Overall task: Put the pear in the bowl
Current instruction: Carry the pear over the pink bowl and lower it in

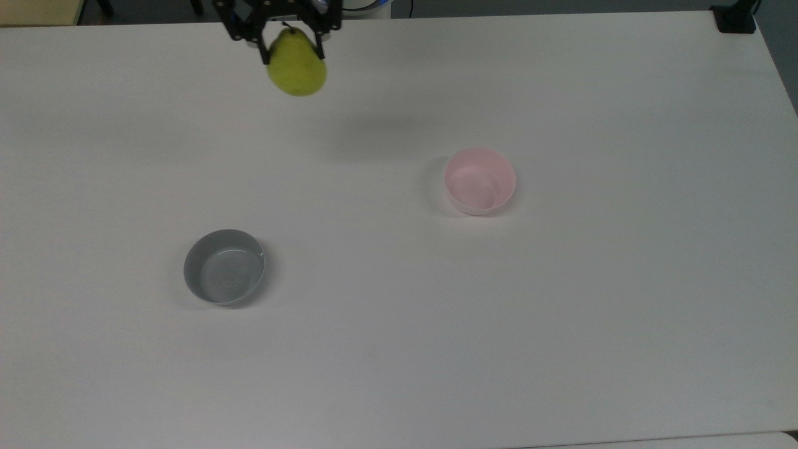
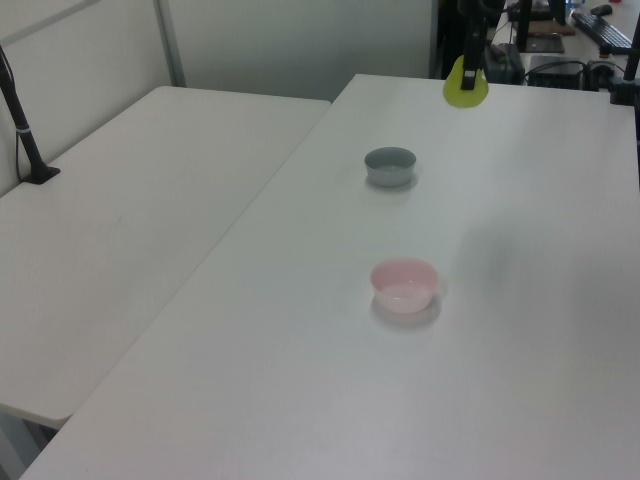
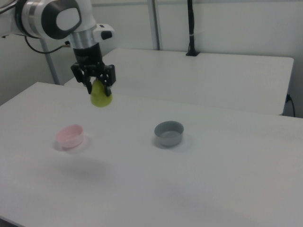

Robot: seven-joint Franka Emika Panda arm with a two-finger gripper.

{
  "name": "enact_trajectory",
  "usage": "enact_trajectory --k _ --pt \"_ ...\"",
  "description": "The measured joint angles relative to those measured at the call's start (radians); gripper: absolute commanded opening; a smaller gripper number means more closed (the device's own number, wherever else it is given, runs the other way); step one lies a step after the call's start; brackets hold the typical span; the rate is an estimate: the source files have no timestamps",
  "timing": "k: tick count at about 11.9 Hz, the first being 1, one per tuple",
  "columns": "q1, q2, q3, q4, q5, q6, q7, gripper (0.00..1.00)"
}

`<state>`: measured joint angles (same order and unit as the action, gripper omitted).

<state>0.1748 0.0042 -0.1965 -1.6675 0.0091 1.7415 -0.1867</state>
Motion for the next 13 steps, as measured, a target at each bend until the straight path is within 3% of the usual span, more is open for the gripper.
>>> enact_trajectory --k 3,7,13 --pt "0.110 0.024 0.012 0.000 0.000 0.000 0.141 0.02" --pt "0.183 0.123 0.080 0.000 0.000 0.070 0.233 0.01" --pt "0.204 0.276 0.131 -0.041 0.027 0.281 0.251 0.01"
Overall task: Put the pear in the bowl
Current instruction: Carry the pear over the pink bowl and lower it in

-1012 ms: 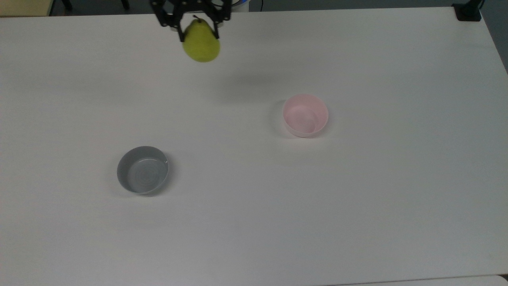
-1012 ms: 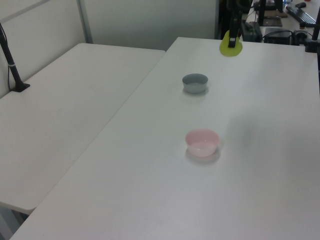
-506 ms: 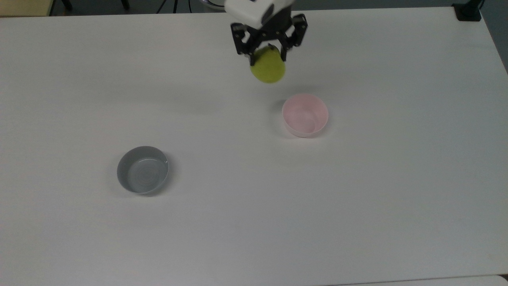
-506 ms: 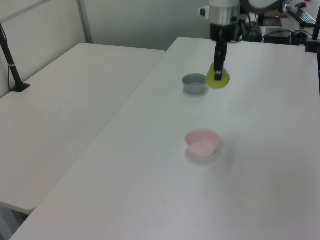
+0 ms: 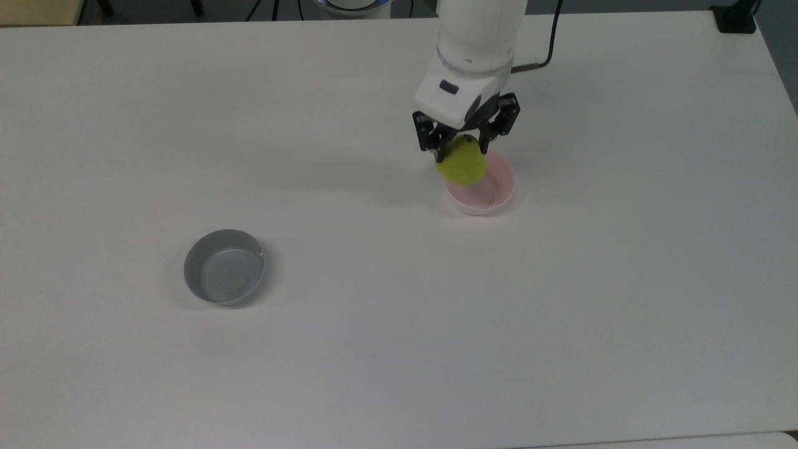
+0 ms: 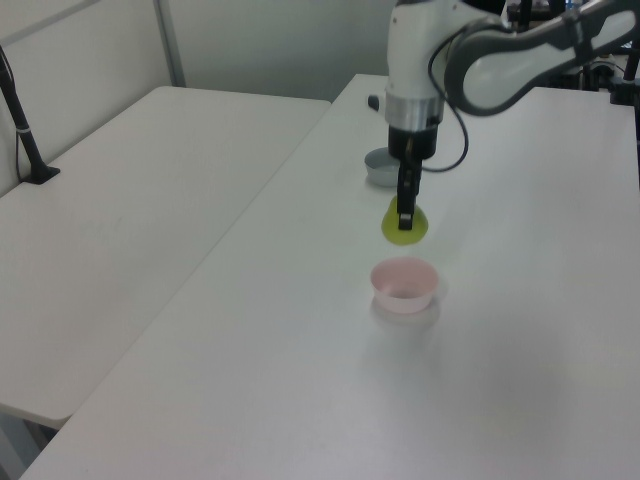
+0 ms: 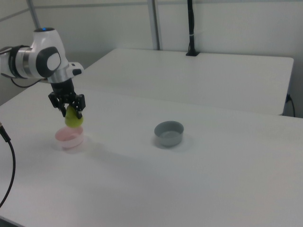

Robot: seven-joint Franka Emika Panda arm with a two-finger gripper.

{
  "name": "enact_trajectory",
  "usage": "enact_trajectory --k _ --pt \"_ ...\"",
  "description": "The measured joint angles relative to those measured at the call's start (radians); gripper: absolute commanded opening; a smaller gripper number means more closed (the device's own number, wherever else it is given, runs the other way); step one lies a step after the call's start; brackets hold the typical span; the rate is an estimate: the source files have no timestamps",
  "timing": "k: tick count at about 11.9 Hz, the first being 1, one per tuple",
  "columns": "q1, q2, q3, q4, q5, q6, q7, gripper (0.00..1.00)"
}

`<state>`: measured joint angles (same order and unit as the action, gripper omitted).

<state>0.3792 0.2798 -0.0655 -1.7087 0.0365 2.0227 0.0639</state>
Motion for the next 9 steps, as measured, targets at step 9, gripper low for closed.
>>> enact_trajectory --k 9 --pt "0.031 0.083 0.041 -0.027 0.001 0.100 0.044 0.19"
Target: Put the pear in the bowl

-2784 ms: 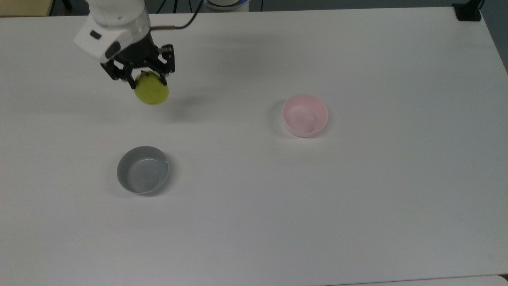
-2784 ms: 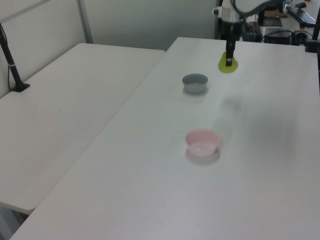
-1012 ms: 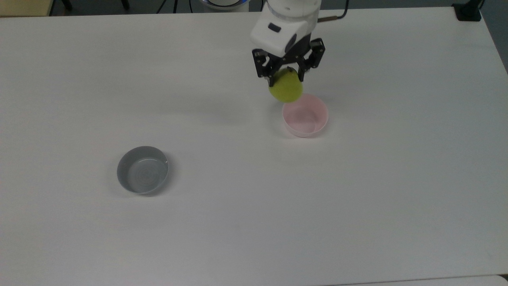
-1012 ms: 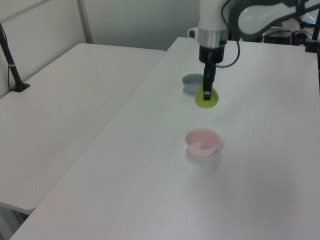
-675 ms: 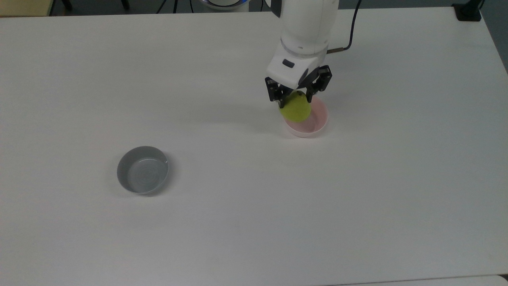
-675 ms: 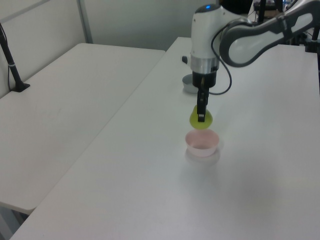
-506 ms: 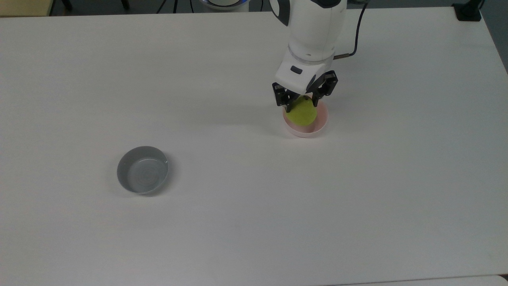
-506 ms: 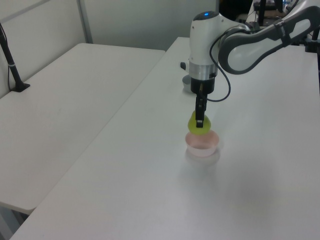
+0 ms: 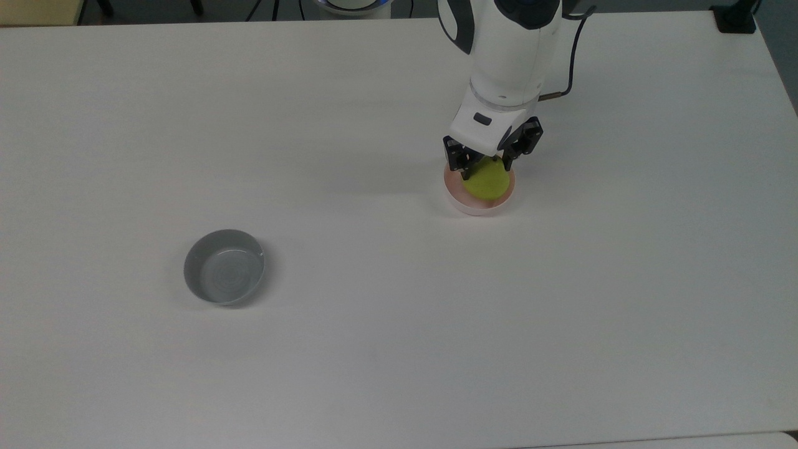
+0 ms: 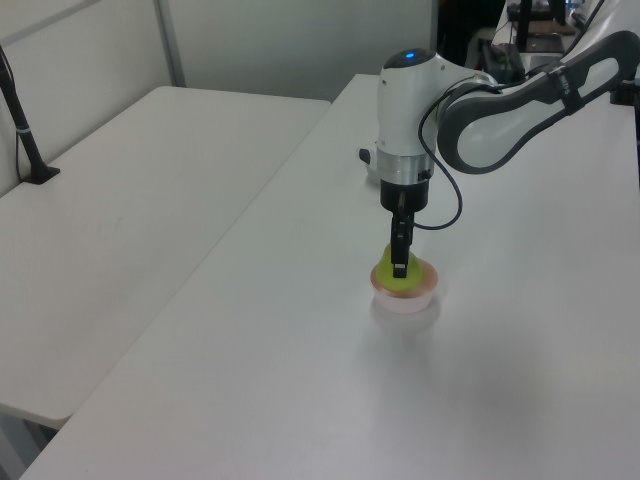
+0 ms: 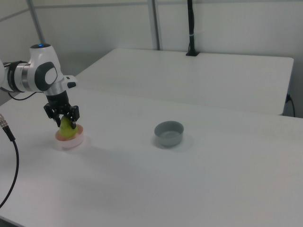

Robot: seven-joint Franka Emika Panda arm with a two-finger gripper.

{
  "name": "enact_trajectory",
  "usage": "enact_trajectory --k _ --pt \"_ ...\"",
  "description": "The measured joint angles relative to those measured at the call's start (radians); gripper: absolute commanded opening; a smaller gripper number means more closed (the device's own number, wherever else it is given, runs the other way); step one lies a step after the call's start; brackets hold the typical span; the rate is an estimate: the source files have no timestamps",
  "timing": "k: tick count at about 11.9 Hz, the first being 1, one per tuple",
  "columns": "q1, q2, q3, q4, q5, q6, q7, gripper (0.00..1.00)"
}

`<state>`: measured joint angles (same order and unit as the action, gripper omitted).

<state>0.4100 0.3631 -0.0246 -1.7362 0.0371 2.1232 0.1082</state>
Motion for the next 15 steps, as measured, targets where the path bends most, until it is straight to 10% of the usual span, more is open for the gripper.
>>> enact_trajectory --k 1,4,15 --pt "0.000 0.003 0.000 -0.002 0.000 0.000 0.000 0.53" --pt "0.000 0.016 0.000 -0.002 0.000 0.000 0.000 1.00" --pt "-0.116 -0.158 -0.006 0.064 -0.046 -0.246 0.013 1.00"
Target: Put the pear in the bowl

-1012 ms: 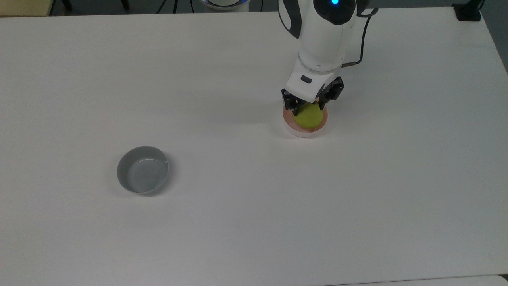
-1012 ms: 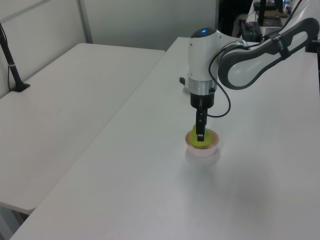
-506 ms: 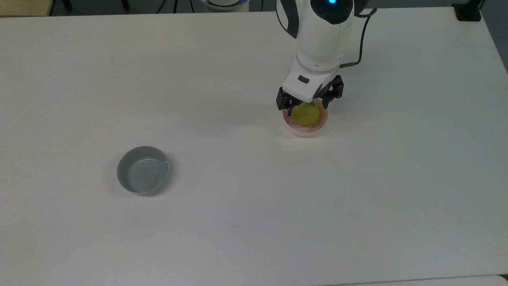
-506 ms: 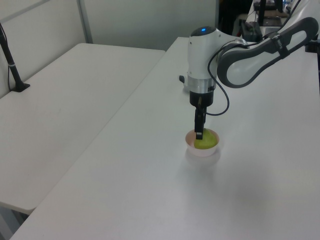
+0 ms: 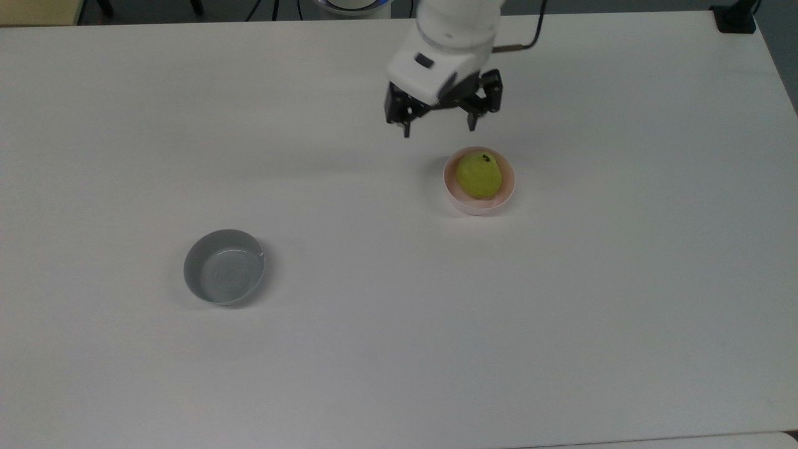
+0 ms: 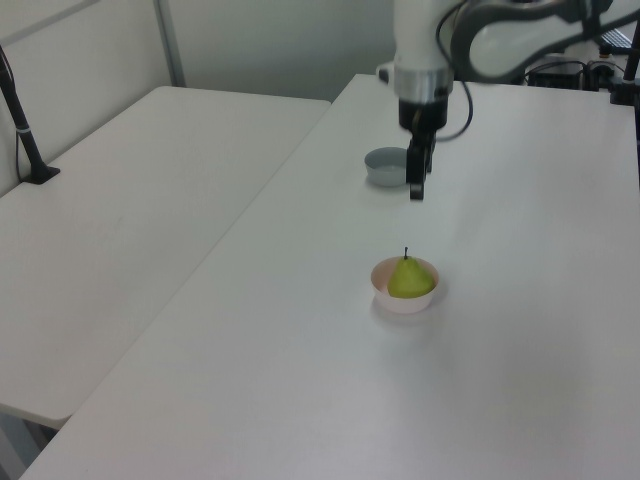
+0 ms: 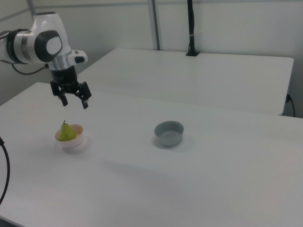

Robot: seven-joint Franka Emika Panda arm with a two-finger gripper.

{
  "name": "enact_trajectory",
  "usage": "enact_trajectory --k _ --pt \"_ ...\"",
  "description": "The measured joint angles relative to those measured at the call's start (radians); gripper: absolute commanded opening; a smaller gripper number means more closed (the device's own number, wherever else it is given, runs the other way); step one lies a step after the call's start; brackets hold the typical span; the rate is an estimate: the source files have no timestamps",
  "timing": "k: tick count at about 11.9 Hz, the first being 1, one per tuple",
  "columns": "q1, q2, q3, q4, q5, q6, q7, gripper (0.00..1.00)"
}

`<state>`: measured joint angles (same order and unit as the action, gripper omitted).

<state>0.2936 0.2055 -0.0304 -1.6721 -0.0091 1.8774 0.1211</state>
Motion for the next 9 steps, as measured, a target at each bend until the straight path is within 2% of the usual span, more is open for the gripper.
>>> enact_trajectory --k 5,7,9 --pt "-0.190 -0.170 -0.008 0.005 -0.002 -0.091 -0.007 1.00" --pt "-0.252 -0.219 -0.012 0.005 -0.002 -0.143 -0.081 1.00" --pt "-0.283 -0.247 -0.049 0.005 -0.002 -0.152 -0.172 1.00"
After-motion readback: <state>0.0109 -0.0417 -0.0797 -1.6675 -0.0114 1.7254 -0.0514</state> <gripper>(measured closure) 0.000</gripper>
